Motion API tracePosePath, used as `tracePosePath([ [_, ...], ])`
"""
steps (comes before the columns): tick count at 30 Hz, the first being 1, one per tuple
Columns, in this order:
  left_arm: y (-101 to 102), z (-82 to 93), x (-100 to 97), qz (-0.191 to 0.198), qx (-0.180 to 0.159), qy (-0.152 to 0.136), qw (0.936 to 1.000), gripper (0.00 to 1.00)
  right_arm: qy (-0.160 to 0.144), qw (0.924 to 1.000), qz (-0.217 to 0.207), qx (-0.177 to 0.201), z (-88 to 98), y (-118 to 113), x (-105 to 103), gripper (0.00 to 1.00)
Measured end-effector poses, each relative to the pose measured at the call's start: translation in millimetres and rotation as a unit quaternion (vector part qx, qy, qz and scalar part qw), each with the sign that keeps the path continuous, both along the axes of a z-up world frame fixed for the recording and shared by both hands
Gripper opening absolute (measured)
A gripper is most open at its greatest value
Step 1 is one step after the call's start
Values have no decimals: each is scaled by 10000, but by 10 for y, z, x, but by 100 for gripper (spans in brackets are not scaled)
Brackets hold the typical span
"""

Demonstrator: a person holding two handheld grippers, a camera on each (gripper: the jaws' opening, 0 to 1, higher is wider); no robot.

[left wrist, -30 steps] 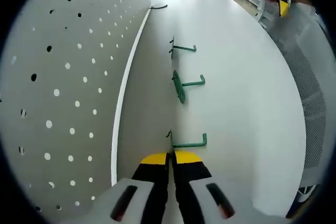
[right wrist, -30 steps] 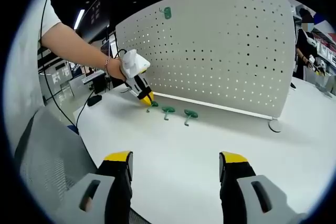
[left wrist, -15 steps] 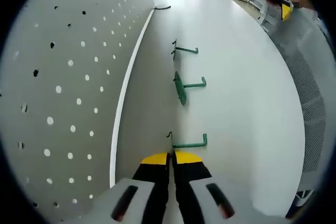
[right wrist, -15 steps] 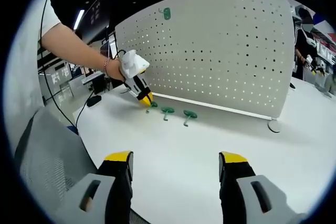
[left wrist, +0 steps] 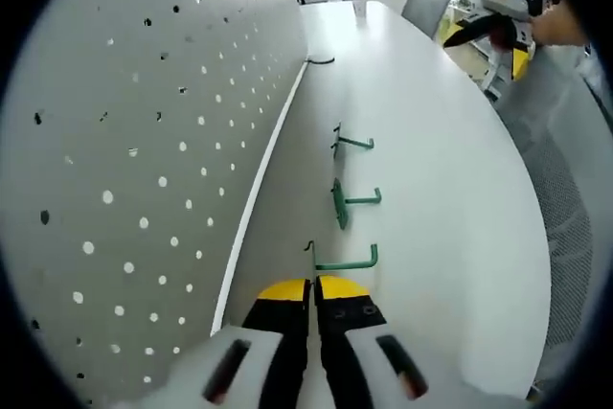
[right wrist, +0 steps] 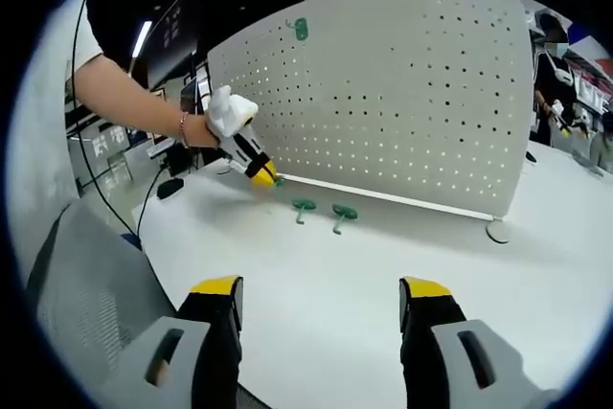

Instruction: Insert the hook assembly into the mounting plate slot until the hook locks in place.

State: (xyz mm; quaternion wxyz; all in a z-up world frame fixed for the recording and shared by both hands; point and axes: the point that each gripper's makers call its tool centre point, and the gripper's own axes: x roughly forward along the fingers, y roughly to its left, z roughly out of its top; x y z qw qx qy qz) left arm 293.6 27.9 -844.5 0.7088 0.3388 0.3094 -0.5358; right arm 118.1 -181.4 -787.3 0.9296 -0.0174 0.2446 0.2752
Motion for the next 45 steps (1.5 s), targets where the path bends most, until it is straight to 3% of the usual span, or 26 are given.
tracePosePath([
  [5,-21,202,37,198,-380,-142,9990,2,-16,10000,32,-17,7,10,-2,64],
  [16,-87,439,-49,473,-868,-322,9946,2,-37,9999,110,-79,14,34,-3,64],
  [27,-72,718,-148,894,-1369,-577,9849,2,-97,9999,99,-92,29,24,6,64],
  [37,-55,1032,-277,1215,-1936,-798,9702,2,-153,9998,105,-101,55,24,8,64],
  [39,-58,1132,-312,1340,-2178,-800,9634,2,-169,9998,93,-91,66,23,10,64],
  [45,-59,1334,-478,1461,-2544,-893,9518,2,-227,9997,91,-101,95,24,10,64],
])
